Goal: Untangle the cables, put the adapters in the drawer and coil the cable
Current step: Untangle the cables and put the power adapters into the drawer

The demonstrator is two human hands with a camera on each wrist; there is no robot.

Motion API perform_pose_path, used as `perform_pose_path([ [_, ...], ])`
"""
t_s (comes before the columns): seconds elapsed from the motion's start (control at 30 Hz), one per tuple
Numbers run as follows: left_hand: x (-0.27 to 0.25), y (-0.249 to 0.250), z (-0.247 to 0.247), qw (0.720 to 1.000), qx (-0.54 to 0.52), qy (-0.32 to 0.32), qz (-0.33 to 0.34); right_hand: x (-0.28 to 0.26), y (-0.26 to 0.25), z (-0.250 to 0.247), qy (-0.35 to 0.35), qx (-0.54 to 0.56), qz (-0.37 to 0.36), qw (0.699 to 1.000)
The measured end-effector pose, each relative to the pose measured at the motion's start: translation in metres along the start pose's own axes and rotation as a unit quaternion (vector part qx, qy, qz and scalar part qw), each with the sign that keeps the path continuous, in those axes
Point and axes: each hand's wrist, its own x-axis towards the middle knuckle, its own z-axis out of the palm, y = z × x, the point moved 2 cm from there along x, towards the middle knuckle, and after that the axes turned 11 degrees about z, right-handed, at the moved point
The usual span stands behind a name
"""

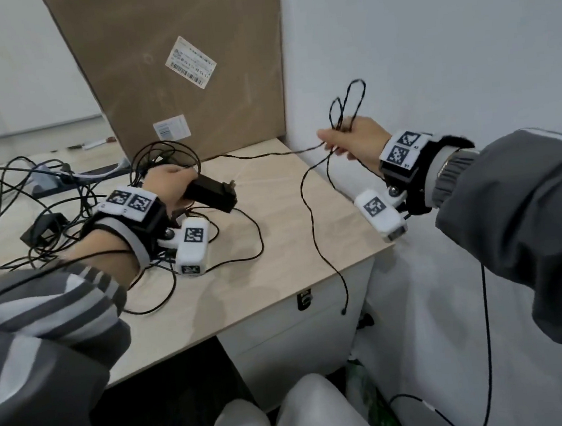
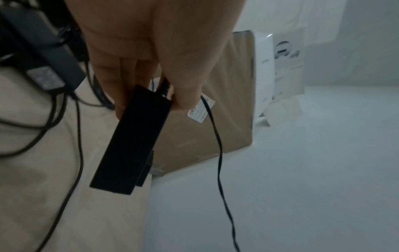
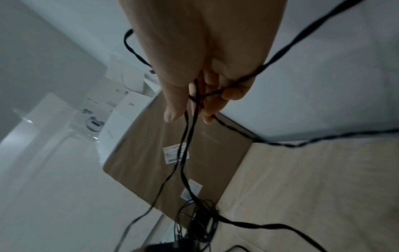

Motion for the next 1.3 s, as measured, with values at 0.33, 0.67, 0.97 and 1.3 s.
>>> perform_pose_path([
  [0.33,-0.016,0.082,-0.010,0.947,0.292,0.012,0.135,-0.044,0.007,-0.035,0.021,-0.275,0.206,0.939],
  [0.67,-0.038,0.129,0.014,0.893,0.366,-0.034,0.261,-0.114,-0.089,-0.033,0.026,-0.195,-0.078,0.977],
  [0.97,-0.073,0.162,0.031,0.913,0.199,-0.111,0.339,-0.100,-0.082,0.015,-0.160,-0.230,0.007,0.960],
  [1.3,-0.084,0.137,0.048,0.933,-0.123,-0.312,0.133,-0.096,-0.064,0.023,-0.191,0.102,0.000,0.976],
])
